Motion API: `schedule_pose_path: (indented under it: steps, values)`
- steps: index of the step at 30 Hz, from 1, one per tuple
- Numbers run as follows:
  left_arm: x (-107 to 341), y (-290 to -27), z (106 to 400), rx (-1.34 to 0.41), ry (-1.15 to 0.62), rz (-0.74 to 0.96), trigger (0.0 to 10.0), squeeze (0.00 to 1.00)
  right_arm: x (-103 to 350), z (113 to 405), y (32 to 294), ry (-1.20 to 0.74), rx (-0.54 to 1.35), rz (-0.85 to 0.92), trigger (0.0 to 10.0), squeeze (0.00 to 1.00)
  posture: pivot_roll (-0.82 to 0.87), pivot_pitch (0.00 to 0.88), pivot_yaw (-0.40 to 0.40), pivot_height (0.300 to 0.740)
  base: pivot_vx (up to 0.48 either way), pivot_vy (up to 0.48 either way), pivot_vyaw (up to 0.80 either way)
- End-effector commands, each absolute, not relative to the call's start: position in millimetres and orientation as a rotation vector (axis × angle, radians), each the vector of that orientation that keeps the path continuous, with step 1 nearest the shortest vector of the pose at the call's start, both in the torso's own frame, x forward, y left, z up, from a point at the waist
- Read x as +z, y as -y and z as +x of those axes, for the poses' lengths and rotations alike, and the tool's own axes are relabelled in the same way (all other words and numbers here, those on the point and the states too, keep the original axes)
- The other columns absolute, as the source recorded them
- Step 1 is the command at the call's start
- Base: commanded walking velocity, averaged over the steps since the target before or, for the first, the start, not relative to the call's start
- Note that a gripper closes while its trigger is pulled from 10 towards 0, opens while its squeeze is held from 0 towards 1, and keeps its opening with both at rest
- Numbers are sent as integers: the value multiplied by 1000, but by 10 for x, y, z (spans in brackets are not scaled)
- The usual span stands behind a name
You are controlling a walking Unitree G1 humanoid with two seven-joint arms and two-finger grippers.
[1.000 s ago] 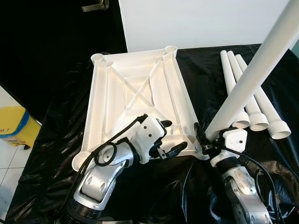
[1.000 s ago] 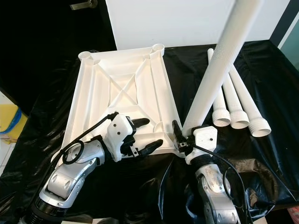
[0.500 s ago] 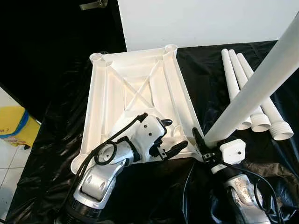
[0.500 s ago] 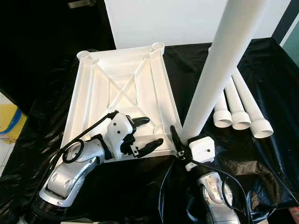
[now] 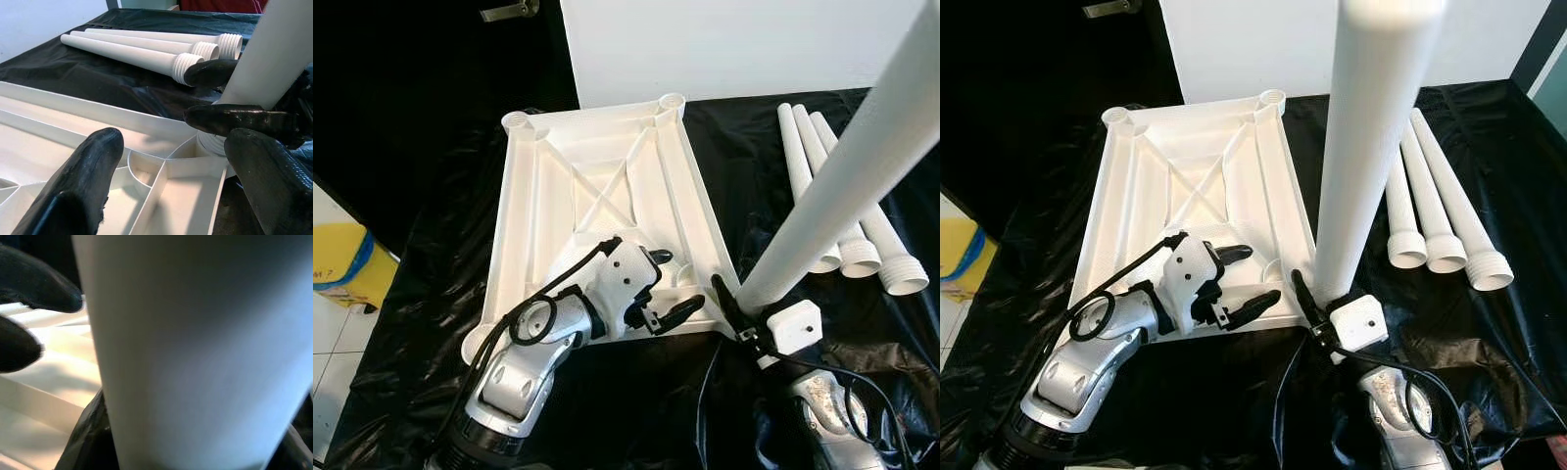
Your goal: Building children table
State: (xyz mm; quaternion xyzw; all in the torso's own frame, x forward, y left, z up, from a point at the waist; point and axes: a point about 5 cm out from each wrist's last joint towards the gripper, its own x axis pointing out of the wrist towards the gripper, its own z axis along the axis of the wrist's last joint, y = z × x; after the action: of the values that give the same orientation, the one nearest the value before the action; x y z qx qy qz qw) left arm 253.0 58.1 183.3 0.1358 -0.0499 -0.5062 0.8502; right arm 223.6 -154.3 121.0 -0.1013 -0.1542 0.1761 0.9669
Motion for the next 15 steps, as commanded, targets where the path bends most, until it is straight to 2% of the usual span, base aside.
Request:
schedule_pose_path:
  steps: [1, 11, 15]
  values:
    - [1807, -602, 2541, -1064, 86, 288, 10000, 0, 911, 2184, 1591, 120, 350, -144, 10000, 0, -71, 134, 80, 740, 0, 0, 0]
    - [1808, -584, 2538, -1073, 89, 288, 10000, 0, 797, 2258, 1551, -63, 359, -160, 10000, 0, -79, 129, 79, 740, 0, 0, 0]
    - [1810, -579, 2541, -1078, 91, 290, 10000, 0, 781, 2287, 1563, -125, 342, -104, 10000, 0, -81, 123, 79, 740, 0, 0, 0]
